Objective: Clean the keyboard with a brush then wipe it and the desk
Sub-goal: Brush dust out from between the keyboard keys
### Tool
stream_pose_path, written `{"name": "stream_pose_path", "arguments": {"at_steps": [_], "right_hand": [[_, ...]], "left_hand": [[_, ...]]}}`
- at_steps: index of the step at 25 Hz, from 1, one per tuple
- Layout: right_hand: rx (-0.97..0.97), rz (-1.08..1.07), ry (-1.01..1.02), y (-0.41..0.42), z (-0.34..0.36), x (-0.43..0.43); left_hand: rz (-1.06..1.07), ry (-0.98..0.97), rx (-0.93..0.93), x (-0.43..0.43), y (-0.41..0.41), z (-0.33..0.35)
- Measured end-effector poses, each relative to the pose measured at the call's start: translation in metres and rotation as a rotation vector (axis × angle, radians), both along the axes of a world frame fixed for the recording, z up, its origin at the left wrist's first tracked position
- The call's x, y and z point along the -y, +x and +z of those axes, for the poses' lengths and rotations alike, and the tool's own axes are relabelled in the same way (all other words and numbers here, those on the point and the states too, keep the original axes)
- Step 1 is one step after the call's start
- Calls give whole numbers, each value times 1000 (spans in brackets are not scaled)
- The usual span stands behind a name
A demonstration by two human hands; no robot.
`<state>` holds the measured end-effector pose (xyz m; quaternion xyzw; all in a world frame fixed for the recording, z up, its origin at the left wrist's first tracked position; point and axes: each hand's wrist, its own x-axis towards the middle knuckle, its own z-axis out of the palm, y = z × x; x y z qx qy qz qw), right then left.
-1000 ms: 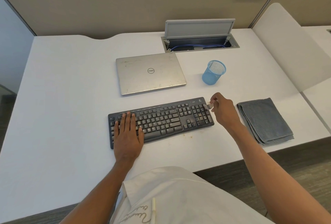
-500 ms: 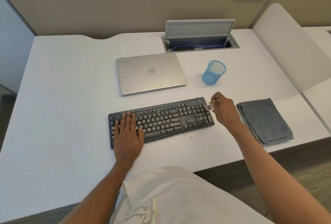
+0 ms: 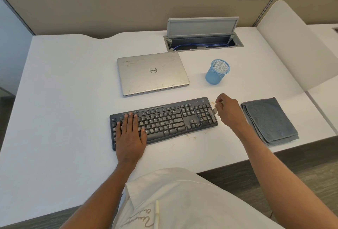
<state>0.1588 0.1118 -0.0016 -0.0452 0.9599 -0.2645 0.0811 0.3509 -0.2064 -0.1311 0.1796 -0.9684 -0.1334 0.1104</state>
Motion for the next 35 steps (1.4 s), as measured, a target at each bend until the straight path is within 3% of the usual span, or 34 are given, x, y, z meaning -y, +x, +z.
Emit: {"name": "stream_pose_path", "arguments": {"at_steps": [12,17,23,30,35], "right_hand": [[-32,25,-101,3,1,-3],[12,21,-39,-3,-3,-6],[-86,45,-58,-4,-1,2],[-20,63,35,-5,-7,1],[-93,60,-30,-1,2,7]], "left_hand": [[0,-7,10,0,1,1],[0,-9,19,0,1,0],[2,-11,18,0,0,1],[2,-10,25,0,0,0],[1,-12,9,0,1,1]]}}
